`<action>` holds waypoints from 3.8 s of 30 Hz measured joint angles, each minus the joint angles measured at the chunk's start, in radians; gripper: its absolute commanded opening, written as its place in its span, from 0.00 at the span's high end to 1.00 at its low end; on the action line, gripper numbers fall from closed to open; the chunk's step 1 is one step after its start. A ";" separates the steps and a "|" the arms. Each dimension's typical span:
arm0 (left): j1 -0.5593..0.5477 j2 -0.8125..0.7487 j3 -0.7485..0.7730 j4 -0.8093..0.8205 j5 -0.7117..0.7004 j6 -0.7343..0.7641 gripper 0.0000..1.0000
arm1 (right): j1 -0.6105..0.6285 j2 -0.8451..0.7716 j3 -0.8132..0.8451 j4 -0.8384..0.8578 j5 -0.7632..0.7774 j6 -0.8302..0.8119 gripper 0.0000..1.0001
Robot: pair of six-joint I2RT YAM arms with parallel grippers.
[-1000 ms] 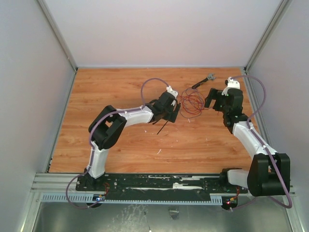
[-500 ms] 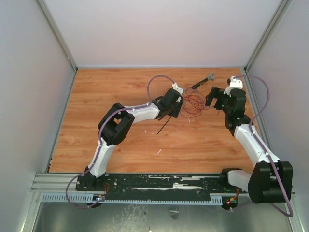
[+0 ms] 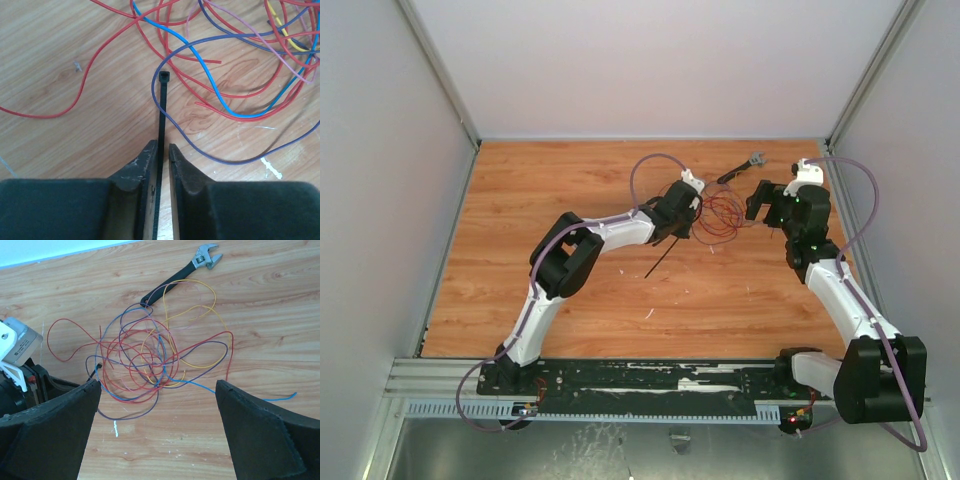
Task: Zip-tie the wires
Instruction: Move the ribbon to the center of the board.
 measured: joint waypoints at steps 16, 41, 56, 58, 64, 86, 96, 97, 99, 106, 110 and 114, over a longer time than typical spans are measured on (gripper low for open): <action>0.006 -0.243 -0.299 0.000 -0.051 0.017 1.00 | 0.000 0.003 0.000 0.000 -0.001 -0.005 0.01; 0.111 -0.419 -0.432 0.077 0.107 0.034 0.43 | 0.028 0.051 0.000 -0.003 -0.019 -0.004 0.01; 0.050 -0.185 -0.263 0.080 0.081 0.015 0.45 | 0.034 0.055 0.000 -0.005 -0.019 -0.005 0.01; 0.047 -0.180 -0.261 0.076 0.073 0.015 0.47 | 0.034 0.055 0.000 -0.005 -0.019 -0.005 0.01; 0.039 -0.152 -0.230 0.055 0.051 0.015 0.61 | 0.034 0.055 0.000 -0.005 -0.019 -0.005 0.01; 0.053 -0.160 -0.242 0.050 0.001 0.023 1.00 | 0.034 0.055 0.000 -0.005 -0.019 -0.005 0.01; 0.245 -0.198 -0.190 -0.021 -0.037 0.055 1.00 | 0.034 0.069 0.000 -0.001 -0.020 -0.005 0.01; 0.268 -0.196 -0.158 -0.039 -0.048 0.065 1.00 | 0.035 0.078 0.000 0.000 -0.020 -0.005 0.01; 0.315 -0.187 -0.074 -0.060 -0.065 0.085 1.00 | 0.041 0.106 0.001 0.000 -0.020 -0.006 0.01; 0.460 -0.092 0.180 -0.078 -0.072 0.142 1.00 | 0.121 0.296 0.103 -0.055 -0.008 -0.031 0.01; 0.520 0.030 0.315 -0.119 -0.069 0.168 1.00 | 0.187 0.388 0.165 -0.059 0.006 -0.032 0.01; 0.554 0.120 0.361 -0.168 -0.065 0.185 0.78 | 0.251 0.505 0.262 -0.061 0.026 -0.035 0.01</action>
